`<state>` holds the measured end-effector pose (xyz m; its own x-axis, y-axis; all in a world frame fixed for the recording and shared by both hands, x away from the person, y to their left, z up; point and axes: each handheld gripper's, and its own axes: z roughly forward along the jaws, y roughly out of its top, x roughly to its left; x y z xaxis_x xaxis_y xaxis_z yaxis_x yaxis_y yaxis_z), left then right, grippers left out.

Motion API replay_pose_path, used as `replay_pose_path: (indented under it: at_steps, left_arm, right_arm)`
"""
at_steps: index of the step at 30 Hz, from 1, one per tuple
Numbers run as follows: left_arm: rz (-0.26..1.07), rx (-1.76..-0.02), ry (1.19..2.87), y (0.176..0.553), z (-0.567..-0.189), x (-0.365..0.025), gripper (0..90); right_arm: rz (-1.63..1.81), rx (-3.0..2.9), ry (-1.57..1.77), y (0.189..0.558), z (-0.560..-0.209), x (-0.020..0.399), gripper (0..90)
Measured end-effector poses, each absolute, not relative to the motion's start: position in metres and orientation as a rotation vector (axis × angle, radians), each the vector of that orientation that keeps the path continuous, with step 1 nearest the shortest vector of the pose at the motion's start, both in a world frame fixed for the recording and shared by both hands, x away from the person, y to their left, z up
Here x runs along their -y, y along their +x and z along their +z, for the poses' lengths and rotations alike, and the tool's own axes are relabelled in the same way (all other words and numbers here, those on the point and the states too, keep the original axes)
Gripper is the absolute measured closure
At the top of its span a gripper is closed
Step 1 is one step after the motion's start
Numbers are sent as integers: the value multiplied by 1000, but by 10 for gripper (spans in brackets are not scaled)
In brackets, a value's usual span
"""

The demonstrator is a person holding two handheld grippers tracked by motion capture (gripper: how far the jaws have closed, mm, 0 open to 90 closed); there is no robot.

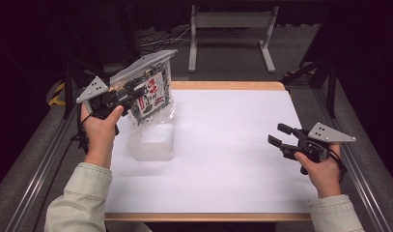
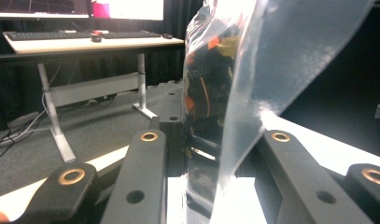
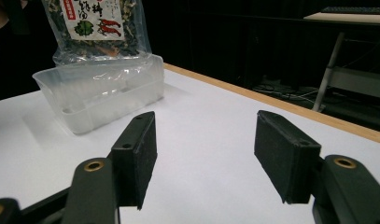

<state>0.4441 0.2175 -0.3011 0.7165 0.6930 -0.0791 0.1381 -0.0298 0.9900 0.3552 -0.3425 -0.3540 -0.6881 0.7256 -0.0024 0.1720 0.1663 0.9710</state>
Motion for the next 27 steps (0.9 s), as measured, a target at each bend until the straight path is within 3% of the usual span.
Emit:
replay_pose_path:
  at_steps: [27]
  left_arm:
    - [457, -747, 1587, 457, -335, -224, 715]
  right_arm:
    - [1564, -1972, 856, 356, -356, 343, 394]
